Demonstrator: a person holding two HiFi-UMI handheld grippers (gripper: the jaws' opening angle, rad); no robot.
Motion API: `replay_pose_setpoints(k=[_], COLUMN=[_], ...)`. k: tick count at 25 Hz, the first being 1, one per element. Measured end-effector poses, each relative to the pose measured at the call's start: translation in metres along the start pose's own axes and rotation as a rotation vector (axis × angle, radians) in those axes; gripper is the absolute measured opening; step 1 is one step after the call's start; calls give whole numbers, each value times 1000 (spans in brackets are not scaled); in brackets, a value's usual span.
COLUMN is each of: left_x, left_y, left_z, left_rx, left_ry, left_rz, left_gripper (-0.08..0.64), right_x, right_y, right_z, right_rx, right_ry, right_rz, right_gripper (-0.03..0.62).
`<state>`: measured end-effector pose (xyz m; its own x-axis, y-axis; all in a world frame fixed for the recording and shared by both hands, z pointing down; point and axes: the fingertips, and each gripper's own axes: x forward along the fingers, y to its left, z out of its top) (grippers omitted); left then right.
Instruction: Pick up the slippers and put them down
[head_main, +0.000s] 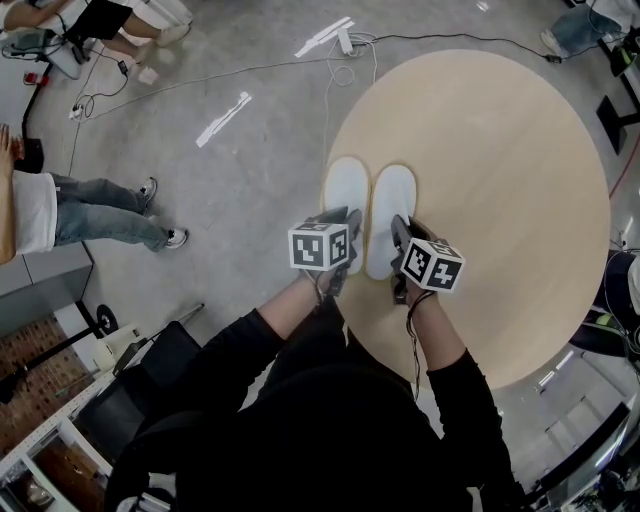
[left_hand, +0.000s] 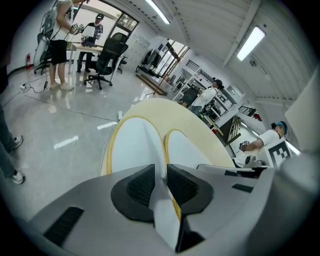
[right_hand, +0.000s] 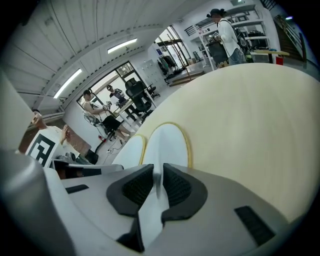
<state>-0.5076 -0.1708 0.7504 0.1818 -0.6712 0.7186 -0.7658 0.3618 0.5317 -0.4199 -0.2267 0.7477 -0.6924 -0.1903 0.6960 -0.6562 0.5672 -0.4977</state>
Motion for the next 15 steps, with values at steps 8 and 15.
replay_pose_setpoints(k=[8, 15], left_x=[0, -10], left_y=[3, -15], left_z=[-1, 12], left_rx=[-3, 120], left_ry=[9, -12], left_rz=[-19, -18], left_gripper=[38, 38], right_x=[4, -8], right_y=[4, 6], right_z=[3, 12], right_rx=[62, 127], right_ry=[0, -42], right_rz=[19, 34], right_gripper=[40, 35])
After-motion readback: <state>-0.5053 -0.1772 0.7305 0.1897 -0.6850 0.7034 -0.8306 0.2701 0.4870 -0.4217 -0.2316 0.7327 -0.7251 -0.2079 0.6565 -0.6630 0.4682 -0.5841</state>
